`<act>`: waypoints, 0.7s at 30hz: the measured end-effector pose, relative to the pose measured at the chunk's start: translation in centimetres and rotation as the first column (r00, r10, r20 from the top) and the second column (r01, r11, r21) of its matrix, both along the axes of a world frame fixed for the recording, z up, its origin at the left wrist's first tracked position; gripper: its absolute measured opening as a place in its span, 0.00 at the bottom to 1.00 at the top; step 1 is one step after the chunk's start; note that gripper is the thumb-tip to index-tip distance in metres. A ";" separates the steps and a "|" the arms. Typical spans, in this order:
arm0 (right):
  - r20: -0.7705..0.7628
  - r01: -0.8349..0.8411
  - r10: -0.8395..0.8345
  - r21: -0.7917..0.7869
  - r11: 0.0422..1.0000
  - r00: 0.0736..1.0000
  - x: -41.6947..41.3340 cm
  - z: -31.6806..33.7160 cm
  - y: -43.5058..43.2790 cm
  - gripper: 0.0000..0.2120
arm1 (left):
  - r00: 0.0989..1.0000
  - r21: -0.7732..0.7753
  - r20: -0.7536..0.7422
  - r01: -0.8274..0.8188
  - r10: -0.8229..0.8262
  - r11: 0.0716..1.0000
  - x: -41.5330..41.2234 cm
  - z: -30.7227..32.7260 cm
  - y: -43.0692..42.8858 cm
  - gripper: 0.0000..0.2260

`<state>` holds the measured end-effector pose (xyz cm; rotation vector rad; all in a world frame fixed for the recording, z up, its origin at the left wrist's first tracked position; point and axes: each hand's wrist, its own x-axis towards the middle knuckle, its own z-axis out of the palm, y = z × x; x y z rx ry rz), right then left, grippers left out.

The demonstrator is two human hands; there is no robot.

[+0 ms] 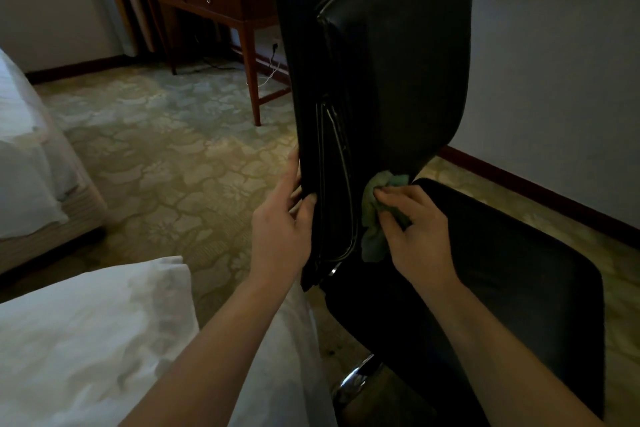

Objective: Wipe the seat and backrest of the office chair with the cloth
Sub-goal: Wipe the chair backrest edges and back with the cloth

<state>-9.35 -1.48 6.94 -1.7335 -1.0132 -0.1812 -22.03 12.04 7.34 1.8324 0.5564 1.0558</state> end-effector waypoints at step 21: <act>0.061 0.035 -0.032 -0.054 0.998 0.998 -0.8 -1.4 -0.3 0.14 | 1.000 -0.019 0.016 0.005 -0.004 1.000 0.3 -0.5 -0.2 0.29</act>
